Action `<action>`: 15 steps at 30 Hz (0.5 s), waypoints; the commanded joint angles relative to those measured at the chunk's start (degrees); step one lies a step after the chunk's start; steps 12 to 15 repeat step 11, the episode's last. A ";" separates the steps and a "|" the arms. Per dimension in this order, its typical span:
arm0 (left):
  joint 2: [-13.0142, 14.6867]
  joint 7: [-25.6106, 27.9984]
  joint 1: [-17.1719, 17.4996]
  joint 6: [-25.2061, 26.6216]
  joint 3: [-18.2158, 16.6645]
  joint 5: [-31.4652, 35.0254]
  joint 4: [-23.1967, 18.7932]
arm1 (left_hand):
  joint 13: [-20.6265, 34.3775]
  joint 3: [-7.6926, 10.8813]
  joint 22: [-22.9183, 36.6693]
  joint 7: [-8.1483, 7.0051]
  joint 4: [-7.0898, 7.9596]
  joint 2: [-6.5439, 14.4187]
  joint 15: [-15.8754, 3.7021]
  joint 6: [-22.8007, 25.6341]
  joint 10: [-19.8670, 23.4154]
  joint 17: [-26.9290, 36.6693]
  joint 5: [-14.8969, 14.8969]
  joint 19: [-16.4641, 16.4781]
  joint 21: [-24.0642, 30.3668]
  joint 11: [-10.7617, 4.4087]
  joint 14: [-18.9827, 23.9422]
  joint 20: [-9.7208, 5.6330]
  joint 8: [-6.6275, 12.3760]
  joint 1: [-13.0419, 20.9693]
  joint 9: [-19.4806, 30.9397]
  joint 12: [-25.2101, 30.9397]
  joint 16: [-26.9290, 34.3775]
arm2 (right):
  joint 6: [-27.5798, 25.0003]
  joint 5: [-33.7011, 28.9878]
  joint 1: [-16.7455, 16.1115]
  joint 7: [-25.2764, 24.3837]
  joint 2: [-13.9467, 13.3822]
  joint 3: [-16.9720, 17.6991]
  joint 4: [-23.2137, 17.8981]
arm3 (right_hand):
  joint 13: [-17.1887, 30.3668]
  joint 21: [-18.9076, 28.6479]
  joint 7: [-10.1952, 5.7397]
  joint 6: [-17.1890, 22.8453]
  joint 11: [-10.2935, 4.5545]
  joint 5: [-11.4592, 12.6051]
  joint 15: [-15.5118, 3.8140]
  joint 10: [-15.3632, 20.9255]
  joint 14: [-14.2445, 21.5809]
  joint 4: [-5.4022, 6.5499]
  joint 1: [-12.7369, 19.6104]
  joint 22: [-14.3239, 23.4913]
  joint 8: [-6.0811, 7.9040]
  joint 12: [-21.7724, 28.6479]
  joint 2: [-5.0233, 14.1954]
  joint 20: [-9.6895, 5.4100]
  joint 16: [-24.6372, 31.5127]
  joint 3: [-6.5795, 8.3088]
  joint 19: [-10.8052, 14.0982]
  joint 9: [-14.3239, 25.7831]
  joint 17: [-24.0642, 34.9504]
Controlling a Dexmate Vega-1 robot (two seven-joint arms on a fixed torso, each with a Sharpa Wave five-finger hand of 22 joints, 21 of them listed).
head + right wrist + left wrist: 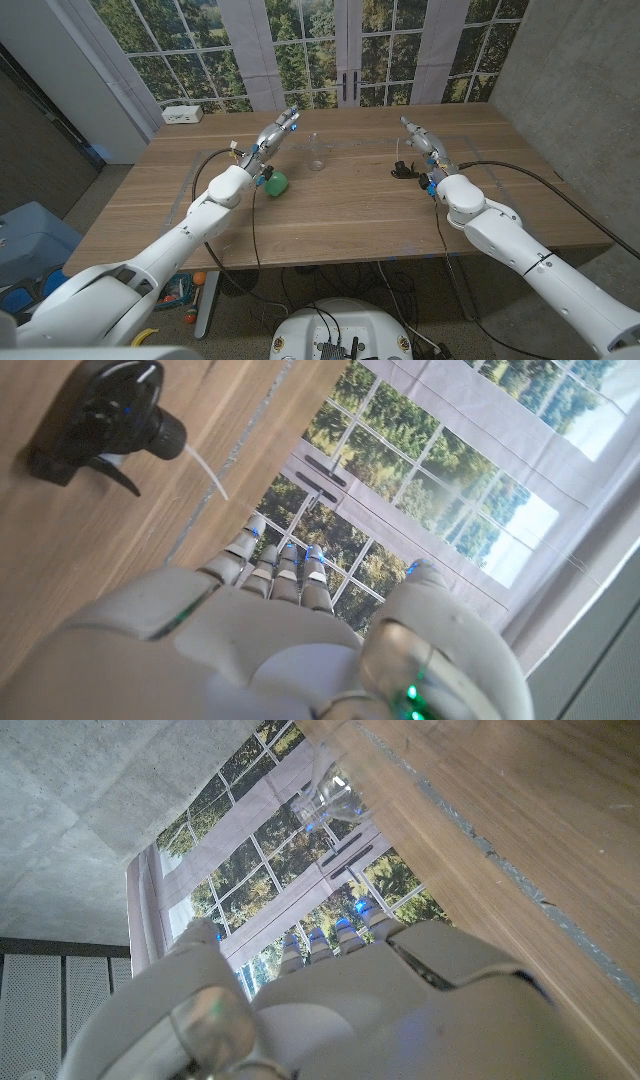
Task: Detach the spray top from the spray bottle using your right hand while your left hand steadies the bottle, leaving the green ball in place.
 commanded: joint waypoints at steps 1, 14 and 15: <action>0.67 -2.17 3.49 -1.61 -3.64 -5.81 -0.74 | 0.13 5.63 0.11 1.08 3.40 1.76 -2.66 0.97 0.98 0.03 2.15 1.32 0.48 0.85 0.98 -4.20 -0.24 -2.07 0.17 0.15 0.24 | 19.59 1.19 -1.39 2.70 5.86 0.74 7.22 | -0.58 -0.06 1.97 -0.32 0.46 0.23 -0.15 1.05 1.05 0.48 -1.07 0.13 -0.19 0.53 0.30 -0.27 0.40 0.02 1.77 -0.05 -0.80; 1.43 -1.47 5.72 -2.09 -6.05 -8.01 -0.90 | 0.15 11.91 0.01 1.80 4.05 1.62 -3.05 0.37 0.24 -0.04 3.81 2.42 0.44 1.08 0.56 -5.61 -0.70 -2.58 0.16 -0.42 -0.22 | 27.87 -1.45 -2.50 0.04 10.25 1.42 10.33 | -1.78 -0.42 2.64 1.27 0.66 0.44 -0.82 2.55 2.61 2.21 -4.09 0.12 0.16 0.62 1.91 -0.72 0.66 -0.04 3.39 -0.08 -2.01; 1.43 -1.47 5.72 -2.09 -6.05 -8.01 -0.90 | 0.15 11.91 0.01 1.80 4.05 1.62 -3.05 0.37 0.24 -0.04 3.81 2.42 0.44 1.08 0.56 -5.61 -0.70 -2.58 0.16 -0.42 -0.22 | 27.87 -1.45 -2.50 0.04 10.25 1.42 10.33 | -1.78 -0.42 2.64 1.27 0.66 0.44 -0.82 2.55 2.61 2.21 -4.09 0.12 0.16 0.62 1.91 -0.72 0.66 -0.04 3.39 -0.08 -2.01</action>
